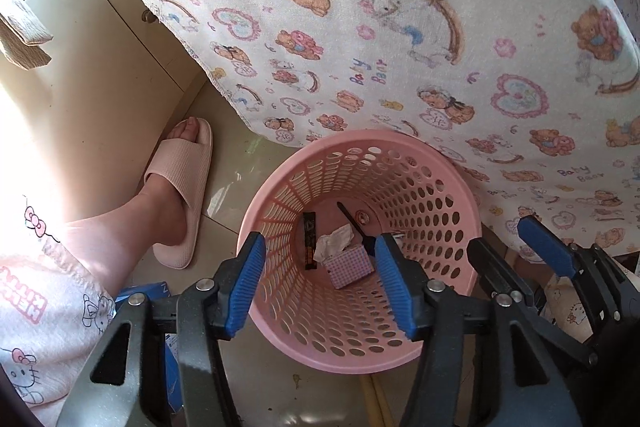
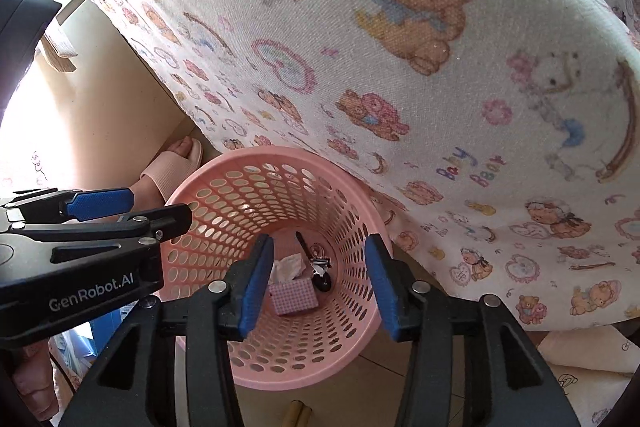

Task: Collect trash
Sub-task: 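Move both tools back up to the chair toward the white tissue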

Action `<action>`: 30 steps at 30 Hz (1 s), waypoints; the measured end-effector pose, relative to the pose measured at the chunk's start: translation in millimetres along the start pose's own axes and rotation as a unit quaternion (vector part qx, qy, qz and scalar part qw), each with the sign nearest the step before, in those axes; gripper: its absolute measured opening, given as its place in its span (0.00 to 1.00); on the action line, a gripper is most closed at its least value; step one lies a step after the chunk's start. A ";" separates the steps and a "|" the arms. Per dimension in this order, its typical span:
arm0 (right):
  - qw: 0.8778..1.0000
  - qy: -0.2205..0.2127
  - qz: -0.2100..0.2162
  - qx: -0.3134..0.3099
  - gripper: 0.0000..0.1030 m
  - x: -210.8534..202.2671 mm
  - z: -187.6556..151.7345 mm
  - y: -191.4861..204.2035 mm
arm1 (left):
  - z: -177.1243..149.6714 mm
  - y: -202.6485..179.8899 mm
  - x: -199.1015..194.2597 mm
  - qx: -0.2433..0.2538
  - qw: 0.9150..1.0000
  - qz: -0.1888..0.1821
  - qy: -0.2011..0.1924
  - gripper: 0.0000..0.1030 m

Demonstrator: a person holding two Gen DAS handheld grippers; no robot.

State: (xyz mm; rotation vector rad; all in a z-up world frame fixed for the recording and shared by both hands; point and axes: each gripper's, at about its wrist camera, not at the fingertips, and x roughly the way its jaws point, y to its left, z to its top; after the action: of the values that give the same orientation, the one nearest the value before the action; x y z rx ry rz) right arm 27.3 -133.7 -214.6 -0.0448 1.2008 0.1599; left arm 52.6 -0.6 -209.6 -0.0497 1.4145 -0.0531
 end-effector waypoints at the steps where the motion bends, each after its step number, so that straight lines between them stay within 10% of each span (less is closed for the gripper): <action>1: 1.000 0.000 -0.001 -0.001 0.49 -1.0 1.0 0.2 | 0.2 0.2 -2.9 0.000 1.000 0.000 -0.005 0.54; 13: 0.996 -0.085 -0.010 0.014 0.52 -65.8 14.3 -11.2 | -5.1 1.6 -77.8 0.010 0.989 0.019 -0.146 0.59; 30: 0.970 -0.237 -0.026 0.037 0.60 -158.9 19.8 -30.9 | -10.1 0.9 -185.2 0.018 0.930 0.013 -0.366 0.91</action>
State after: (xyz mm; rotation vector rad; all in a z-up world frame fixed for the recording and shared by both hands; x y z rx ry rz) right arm -5.8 -177.8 -61.0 0.0264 0.7251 0.0739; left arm 13.9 12.6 -28.7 -0.0164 0.6652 -0.0323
